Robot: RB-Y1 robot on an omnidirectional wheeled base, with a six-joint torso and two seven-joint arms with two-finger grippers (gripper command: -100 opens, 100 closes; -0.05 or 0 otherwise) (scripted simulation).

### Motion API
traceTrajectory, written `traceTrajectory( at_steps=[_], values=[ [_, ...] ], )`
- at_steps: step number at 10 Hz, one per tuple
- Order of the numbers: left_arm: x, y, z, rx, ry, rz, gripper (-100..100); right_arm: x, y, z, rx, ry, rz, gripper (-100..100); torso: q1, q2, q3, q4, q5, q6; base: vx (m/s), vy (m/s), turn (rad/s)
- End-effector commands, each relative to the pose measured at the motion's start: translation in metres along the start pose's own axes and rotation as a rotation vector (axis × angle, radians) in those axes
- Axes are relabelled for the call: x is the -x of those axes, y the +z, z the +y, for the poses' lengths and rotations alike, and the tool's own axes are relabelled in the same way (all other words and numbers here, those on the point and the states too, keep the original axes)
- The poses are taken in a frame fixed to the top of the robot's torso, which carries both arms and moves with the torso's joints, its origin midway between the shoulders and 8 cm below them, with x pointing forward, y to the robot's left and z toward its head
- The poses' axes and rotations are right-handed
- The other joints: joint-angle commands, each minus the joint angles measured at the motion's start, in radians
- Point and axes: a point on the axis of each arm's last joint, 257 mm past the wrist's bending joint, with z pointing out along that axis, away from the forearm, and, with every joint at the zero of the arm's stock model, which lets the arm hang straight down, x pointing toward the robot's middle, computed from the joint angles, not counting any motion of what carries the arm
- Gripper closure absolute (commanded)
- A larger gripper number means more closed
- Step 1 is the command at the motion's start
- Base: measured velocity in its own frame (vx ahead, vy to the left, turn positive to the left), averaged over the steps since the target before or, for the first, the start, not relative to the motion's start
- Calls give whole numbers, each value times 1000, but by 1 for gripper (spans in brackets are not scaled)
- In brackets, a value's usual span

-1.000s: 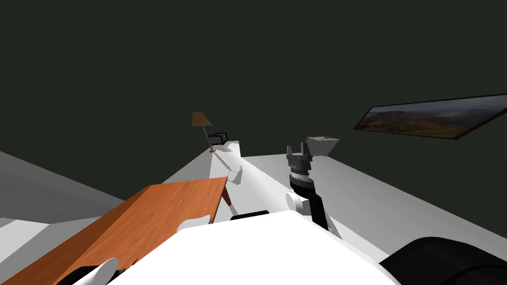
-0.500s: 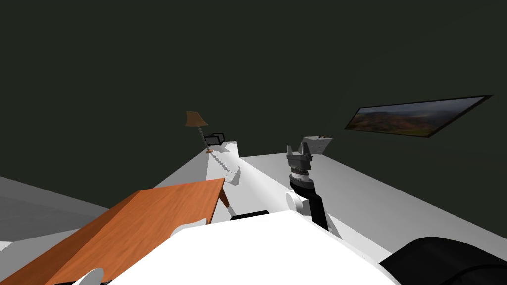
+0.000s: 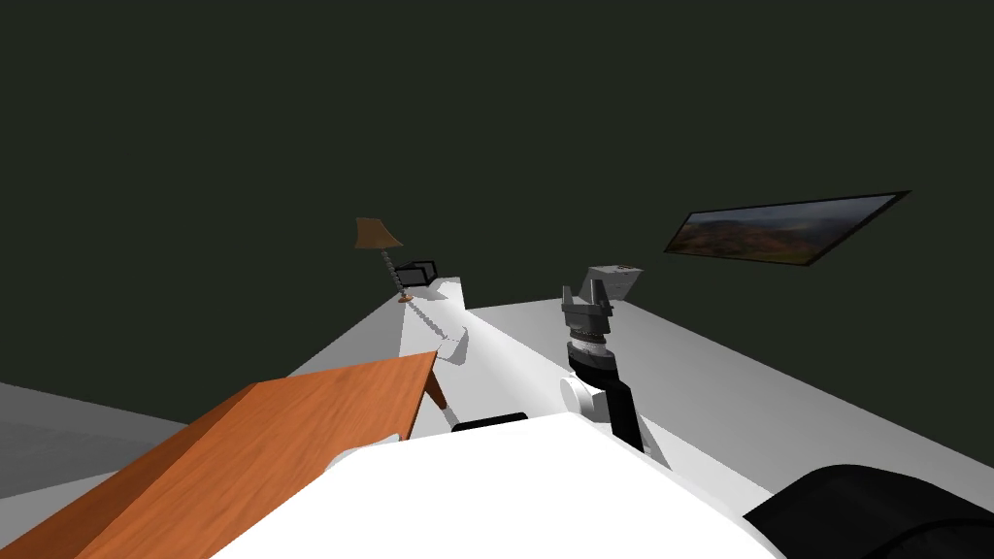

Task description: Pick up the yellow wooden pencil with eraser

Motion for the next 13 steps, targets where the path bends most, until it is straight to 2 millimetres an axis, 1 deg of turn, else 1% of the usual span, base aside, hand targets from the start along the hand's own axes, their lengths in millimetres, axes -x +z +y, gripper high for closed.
traceTrajectory(
  at_steps=[1,2,3,5,6,8,9,11,12,13],
  values=[
    [5,-2,3,-6,-18,1,100,0,0,0,0,0,0,0,0,0,0,0,0,0,1,-26,-51],
    [8,-3,2,-12,-26,-2,100,0,0,0,0,0,0,0,0,0,0,0,0,0,0,-12,19],
    [2,1,21,16,-18,16,100,0,0,0,0,0,0,0,1,0,0,0,0,0,3,-21,-144],
    [11,-5,17,-9,-48,4,100,0,0,0,0,0,0,0,1,0,0,0,0,0,3,-17,-20],
    [4,0,37,19,-40,25,100,0,0,0,0,0,0,0,1,0,0,0,0,0,-3,-22,-106],
    [13,-5,33,-5,-71,12,100,0,0,0,0,0,0,0,0,0,0,0,0,1,1,-17,-39],
    [4,-1,53,23,-64,37,100,0,0,0,0,0,0,0,1,0,0,0,0,0,5,-18,-103],
    [13,-6,50,-1,-95,23,100,0,0,0,0,0,0,0,1,0,0,0,0,0,2,-17,-35],
    [11,-5,50,4,-87,27,100,0,0,0,0,0,0,0,1,0,0,0,0,0,0,0,0],
    [12,-5,51,4,-87,26,0,0,0,0,0,0,0,0,2,0,0,0,0,0,0,0,0]
  ],
)
